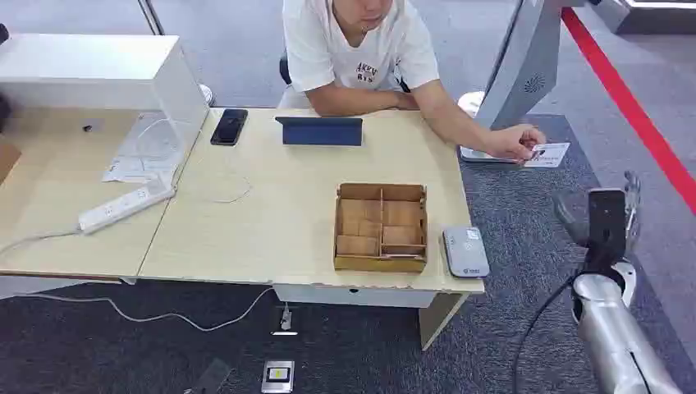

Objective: Pass the card to the sensor for recognition and then transmit it.

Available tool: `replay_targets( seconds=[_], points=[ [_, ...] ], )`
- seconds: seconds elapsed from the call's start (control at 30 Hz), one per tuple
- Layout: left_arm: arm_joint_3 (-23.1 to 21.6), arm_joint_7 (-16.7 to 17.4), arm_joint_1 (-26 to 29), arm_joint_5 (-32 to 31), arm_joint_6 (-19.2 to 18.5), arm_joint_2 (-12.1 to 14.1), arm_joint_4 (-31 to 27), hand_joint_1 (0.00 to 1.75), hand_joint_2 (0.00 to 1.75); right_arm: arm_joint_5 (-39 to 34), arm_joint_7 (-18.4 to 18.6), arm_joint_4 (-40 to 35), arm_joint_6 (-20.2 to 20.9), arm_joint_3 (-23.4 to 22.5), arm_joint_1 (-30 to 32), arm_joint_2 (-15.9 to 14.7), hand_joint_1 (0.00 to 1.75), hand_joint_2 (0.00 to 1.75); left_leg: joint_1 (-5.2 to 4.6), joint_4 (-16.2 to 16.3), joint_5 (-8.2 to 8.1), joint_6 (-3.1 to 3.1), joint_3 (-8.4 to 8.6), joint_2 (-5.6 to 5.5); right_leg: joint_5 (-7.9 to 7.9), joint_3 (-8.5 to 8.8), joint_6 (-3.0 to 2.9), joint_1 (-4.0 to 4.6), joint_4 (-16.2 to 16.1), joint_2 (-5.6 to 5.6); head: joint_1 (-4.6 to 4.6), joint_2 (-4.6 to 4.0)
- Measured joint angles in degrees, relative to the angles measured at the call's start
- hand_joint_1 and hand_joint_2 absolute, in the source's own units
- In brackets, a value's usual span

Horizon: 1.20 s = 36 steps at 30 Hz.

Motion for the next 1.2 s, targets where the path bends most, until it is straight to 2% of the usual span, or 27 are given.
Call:
replay_targets(
  seconds=[0.2,0.4,0.63,1.07,1.1,1.2],
  points=[
    [-0.50,1.12,-2.00,-3.19,-1.27,-0.04,0.00,0.00,0.00,25.77,-0.24,-5.08,-2.91,5.61,-3.93,-0.04,0.00,1.75,0.01,0.00,0.04,-0.01,-0.01,-0.07,0.00,0.01,0.00,0.00,0.00,-0.09,0.02,0.00],
    [-1.42,2.05,-3.22,-4.46,-2.45,-0.09,0.02,0.00,0.00,36.12,-0.83,-4.82,-5.57,9.64,-6.21,0.00,0.00,1.75,-0.01,0.00,0.04,-0.01,-0.07,-0.10,0.01,-0.06,0.00,-0.01,-0.01,-0.09,0.00,0.00],
    [-1.62,2.58,-3.93,-4.88,-3.23,-0.22,0.02,0.00,0.00,40.58,-1.64,-2.00,-8.74,11.83,-8.58,0.00,0.00,1.75,-0.01,0.01,0.03,-0.01,-0.09,-0.08,0.01,-0.07,0.00,-0.01,-0.01,-0.10,0.02,0.00],
    [-1.64,2.58,-3.99,-4.57,-3.28,-0.24,0.02,0.00,0.00,40.47,-1.40,3.55,-9.07,13.09,-10.25,0.06,0.00,1.75,-0.01,0.01,0.03,0.00,-0.10,-0.08,0.01,-0.07,0.00,-0.01,-0.01,-0.10,0.02,0.00],
    [-1.64,2.58,-3.98,-4.51,-3.28,-0.24,0.02,0.00,0.00,40.34,-1.46,3.75,-9.07,13.14,-10.32,0.11,1.75,1.75,-0.01,0.01,0.03,0.00,-0.10,-0.08,0.01,-0.07,0.00,-0.01,-0.01,-0.10,0.02,0.00],
    [-1.64,2.56,-3.98,-4.42,-3.28,-0.24,0.02,0.00,0.00,39.33,-2.12,4.45,-9.07,13.20,-10.49,0.50,1.75,1.75,-0.01,0.01,0.03,0.00,-0.10,-0.07,0.01,-0.08,0.00,-0.01,-0.01,-0.10,0.00,0.00]
  ],
)
